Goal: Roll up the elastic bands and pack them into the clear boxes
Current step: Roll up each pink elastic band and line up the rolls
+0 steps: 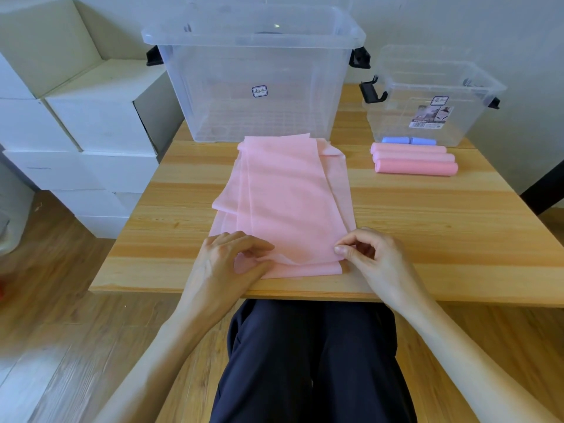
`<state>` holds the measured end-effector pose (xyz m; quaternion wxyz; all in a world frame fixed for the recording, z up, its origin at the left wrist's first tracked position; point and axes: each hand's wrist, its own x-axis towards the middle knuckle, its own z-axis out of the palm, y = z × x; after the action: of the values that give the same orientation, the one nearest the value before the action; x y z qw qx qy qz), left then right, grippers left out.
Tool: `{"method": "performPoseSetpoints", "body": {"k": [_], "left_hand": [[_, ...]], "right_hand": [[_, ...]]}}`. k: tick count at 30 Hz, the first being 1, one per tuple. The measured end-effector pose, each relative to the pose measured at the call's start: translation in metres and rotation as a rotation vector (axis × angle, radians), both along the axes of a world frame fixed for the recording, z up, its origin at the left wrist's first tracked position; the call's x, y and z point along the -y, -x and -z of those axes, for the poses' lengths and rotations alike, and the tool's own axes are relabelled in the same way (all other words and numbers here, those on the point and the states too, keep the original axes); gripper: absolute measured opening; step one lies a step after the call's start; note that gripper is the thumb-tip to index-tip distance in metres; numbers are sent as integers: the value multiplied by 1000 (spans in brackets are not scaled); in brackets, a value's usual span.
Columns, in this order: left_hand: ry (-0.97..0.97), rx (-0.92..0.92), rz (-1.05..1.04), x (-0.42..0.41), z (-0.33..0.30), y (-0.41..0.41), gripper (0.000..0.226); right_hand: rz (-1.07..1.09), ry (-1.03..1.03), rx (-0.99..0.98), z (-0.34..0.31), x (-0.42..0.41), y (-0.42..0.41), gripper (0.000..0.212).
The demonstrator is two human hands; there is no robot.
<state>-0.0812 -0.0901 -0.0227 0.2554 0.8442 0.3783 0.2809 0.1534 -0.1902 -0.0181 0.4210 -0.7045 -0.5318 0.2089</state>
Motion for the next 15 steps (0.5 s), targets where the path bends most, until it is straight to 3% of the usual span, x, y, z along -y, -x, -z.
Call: {"method": "performPoseSetpoints", "body": {"k": [2, 6, 15], "left_hand": [[7, 8, -15, 0, -1, -1, 1], [47, 16, -43, -4, 4, 0, 21], [53, 2, -110, 0, 5, 3, 22]], "right_hand": [[17, 3, -21, -1, -1, 1, 8], [56, 15, -37, 0, -2, 3, 8], [77, 12, 36, 5, 3, 4, 11]]}}
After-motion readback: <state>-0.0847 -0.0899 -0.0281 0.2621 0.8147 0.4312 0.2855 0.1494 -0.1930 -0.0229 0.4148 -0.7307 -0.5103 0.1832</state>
